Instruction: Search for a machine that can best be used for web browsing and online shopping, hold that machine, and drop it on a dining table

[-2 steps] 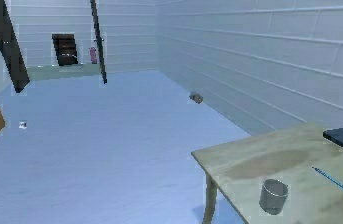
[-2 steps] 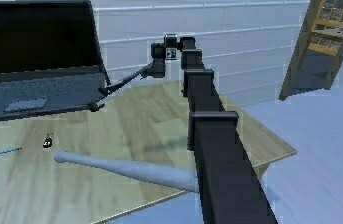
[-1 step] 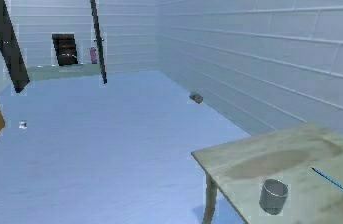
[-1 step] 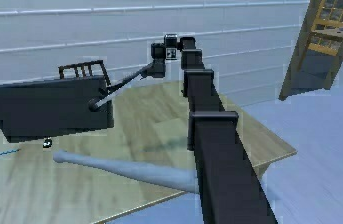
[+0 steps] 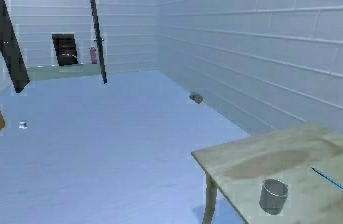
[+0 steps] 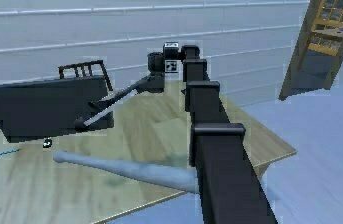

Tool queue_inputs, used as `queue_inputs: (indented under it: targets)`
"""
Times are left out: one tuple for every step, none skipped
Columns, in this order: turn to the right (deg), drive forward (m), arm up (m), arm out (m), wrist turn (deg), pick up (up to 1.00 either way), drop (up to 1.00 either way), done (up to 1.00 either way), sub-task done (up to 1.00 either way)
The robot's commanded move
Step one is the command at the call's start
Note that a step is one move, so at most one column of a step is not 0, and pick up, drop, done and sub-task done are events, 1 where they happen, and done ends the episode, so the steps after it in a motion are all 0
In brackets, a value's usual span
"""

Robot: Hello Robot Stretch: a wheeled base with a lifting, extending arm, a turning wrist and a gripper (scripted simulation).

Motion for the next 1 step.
queue_inputs:
  targets:
    - [0.0, 0.00, 0.00, 0.00, 0.0, 0.00, 0.00, 1.00, 0.00]
